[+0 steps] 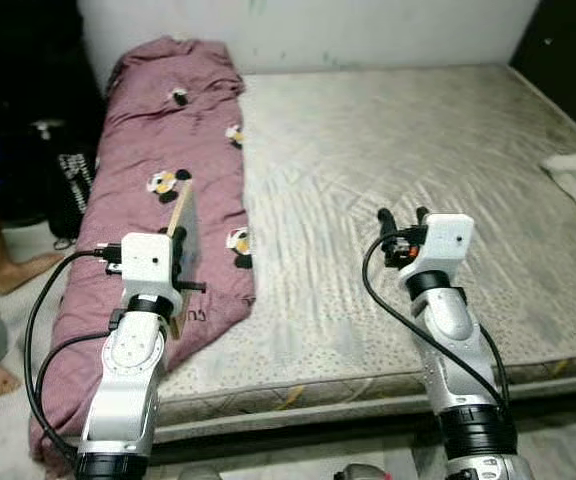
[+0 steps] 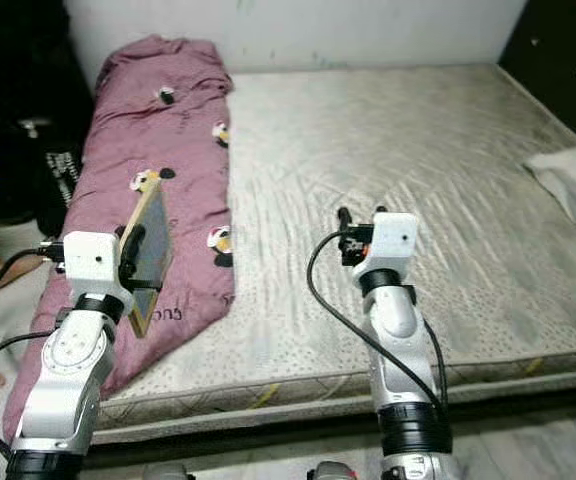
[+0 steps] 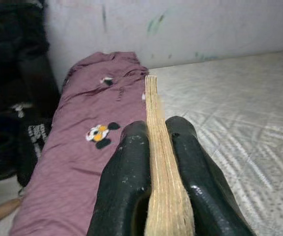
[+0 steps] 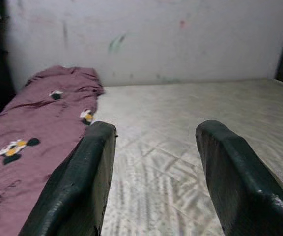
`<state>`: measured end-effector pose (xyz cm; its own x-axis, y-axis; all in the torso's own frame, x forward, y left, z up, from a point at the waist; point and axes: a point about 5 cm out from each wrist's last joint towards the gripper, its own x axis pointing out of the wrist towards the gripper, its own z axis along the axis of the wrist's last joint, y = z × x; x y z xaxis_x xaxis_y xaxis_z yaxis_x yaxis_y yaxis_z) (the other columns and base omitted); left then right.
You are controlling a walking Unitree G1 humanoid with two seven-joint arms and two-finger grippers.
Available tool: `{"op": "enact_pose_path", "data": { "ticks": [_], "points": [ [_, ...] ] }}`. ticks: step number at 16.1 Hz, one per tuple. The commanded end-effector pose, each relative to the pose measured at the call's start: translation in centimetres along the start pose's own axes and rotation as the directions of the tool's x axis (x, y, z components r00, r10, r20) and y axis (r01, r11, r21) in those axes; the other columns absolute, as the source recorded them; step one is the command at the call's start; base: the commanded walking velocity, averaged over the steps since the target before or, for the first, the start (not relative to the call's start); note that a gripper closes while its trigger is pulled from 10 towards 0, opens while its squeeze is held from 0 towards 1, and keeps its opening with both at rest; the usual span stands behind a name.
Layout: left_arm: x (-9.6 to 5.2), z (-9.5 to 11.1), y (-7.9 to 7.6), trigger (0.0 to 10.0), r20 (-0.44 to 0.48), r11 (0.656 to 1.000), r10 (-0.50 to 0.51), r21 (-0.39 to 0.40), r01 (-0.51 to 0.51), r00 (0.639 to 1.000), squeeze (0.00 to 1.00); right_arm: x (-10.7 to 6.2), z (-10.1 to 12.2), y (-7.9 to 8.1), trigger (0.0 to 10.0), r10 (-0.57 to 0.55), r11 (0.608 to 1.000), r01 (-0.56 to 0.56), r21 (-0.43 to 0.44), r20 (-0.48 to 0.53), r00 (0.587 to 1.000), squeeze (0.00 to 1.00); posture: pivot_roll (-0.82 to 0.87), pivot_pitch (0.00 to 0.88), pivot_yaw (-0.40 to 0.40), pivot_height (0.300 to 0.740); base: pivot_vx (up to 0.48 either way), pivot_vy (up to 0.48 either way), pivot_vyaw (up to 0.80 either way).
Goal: Clean up the room
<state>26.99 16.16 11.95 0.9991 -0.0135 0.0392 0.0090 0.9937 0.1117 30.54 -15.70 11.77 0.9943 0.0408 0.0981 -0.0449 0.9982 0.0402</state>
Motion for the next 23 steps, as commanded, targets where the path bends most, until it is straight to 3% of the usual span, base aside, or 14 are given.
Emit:
{"op": "enact_pose_path", "data": {
  "ticks": [1, 7, 23],
  "points": [
    [0.4, 1.7, 0.1, 10.0, 0.073, 1.000, 0.003, 0.007, -0.003, 0.997, 0.00, 0.5, 0.9, 0.2, 10.0, 0.001, 1.000, -0.001, -0.003, 0.020, 1.000, 0.00, -0.06, 0.000, 0.025, 0.740, 0.000, 0.000, 0.00],
    [-0.3, 1.4, -0.9, 10.0, 0.068, 0.999, -0.023, -0.021, 0.024, 0.997, 0.00, -0.4, 0.9, 0.1, 10.0, 0.017, 0.999, -0.017, -0.027, 0.003, 1.000, 0.00, -0.07, 0.000, 0.013, 0.740, 0.000, -0.256, 0.00],
    [-0.3, 1.6, -0.7, 10.0, 0.073, 1.000, -0.019, -0.003, 0.019, 0.997, 0.00, -0.5, 1.0, 0.5, 10.0, 0.039, 0.999, -0.039, -0.032, -0.015, 0.999, 0.00, -0.06, 0.000, 0.012, 0.740, 0.000, -0.262, 0.00]
  ]
}}
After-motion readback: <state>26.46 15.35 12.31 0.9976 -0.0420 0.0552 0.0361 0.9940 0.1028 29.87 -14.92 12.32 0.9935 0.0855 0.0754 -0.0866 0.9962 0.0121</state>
